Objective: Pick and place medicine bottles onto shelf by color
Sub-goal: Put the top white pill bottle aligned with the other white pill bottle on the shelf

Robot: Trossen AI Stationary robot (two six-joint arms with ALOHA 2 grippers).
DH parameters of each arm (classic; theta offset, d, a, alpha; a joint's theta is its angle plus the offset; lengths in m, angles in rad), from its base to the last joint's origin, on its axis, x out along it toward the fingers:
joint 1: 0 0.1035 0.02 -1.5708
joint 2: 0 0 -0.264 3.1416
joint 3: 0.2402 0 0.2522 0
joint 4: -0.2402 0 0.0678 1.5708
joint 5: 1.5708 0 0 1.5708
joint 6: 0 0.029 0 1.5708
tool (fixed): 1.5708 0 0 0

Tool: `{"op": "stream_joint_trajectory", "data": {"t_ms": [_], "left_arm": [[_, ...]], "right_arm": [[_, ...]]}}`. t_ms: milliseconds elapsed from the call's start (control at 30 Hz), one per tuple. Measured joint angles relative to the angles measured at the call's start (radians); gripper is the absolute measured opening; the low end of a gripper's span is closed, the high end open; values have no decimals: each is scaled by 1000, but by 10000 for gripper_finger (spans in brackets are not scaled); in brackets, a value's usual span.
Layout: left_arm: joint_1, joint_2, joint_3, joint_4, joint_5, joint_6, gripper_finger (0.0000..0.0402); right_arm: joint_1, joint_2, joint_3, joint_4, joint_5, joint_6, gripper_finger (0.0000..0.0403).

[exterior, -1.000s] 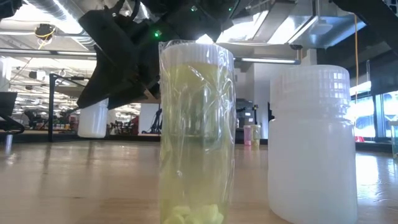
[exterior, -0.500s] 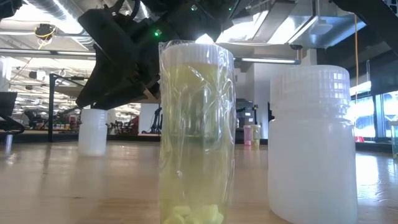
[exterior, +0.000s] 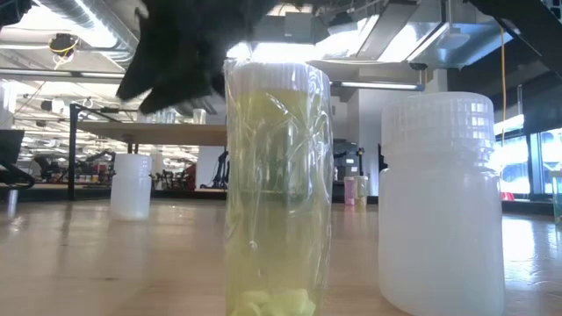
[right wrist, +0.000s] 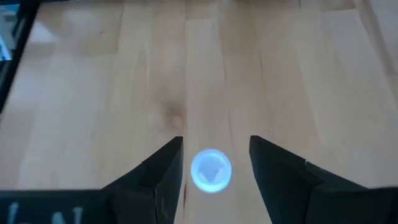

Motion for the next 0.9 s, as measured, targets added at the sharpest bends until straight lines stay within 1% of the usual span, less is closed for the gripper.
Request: {"op": "stream_joint_trajectory", "data": {"t_ms": [167, 367, 500, 700, 800, 900], "left_arm": [[0, 0, 0, -9, -23, 0, 219], [0, 20, -30, -16, -55, -12, 219], [1, 59, -83, -1, -57, -65, 219], [11, 130, -133, 71, -59, -55, 219], [33, 169, -146, 73, -60, -60, 219], [68, 216, -150, 77, -62, -60, 219]], "right_arm": [[25, 0, 136, -136, 2, -13, 186], [62, 0, 254, -200, 10, -53, 186], [74, -24, 251, -194, 21, -75, 186], [80, -48, 252, -257, 32, -78, 186], [84, -69, 252, -295, 65, -77, 186], [89, -83, 254, -332, 122, -79, 186]]}}
